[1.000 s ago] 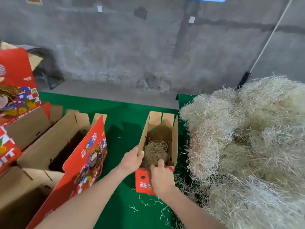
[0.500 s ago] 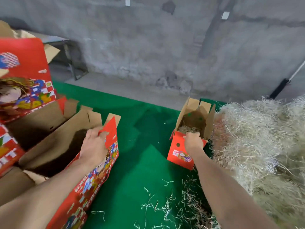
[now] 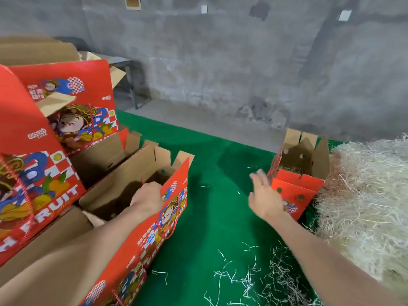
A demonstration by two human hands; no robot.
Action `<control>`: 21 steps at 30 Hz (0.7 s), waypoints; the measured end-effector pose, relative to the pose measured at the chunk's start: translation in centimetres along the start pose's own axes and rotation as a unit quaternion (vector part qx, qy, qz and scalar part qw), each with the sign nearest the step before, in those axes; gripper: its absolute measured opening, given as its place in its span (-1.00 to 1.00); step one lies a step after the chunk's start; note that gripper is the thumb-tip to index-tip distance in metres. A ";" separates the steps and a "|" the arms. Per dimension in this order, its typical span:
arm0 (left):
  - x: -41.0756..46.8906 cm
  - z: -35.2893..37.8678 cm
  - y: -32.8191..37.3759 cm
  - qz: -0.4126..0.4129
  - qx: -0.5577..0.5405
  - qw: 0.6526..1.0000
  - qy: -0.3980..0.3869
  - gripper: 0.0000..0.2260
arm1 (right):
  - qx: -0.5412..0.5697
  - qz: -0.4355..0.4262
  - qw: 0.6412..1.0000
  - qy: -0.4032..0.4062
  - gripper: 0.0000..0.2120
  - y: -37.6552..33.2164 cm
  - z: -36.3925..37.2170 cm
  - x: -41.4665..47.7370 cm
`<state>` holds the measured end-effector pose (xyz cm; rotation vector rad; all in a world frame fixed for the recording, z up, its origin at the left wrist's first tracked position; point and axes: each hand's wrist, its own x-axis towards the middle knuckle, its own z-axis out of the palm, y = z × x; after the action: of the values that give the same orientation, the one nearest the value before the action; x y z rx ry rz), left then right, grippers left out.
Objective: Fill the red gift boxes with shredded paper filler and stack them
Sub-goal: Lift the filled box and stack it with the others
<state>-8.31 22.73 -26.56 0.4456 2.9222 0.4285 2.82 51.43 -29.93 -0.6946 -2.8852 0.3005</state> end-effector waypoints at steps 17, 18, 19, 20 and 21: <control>-12.7 2.5 7.1 0.336 -0.045 0.923 -0.184 -0.53 | -0.172 -0.225 0.925 -0.254 -0.83 -4.2 -5.2 -17.6; -12.4 2.3 7.0 0.333 -0.069 0.930 -0.137 -0.60 | -0.161 -0.229 0.925 -0.258 -0.82 -4.2 -5.3 -18.8; -12.3 2.3 6.9 0.340 -0.071 0.935 -0.074 -0.69 | -0.154 -0.230 0.926 -0.258 -0.80 -4.3 -5.4 -20.3; -12.1 2.5 6.8 0.348 -0.057 0.936 -0.016 -0.73 | -0.146 -0.228 0.929 -0.253 -0.78 -4.5 -5.6 -21.7; -12.2 2.8 6.5 0.346 -0.029 0.937 0.028 -0.70 | -0.135 -0.224 0.932 -0.251 -0.78 -4.7 -5.8 -23.0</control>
<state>5.48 25.61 -25.91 1.4797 2.7046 0.6073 22.18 37.60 -25.70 0.0501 -3.4967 0.0123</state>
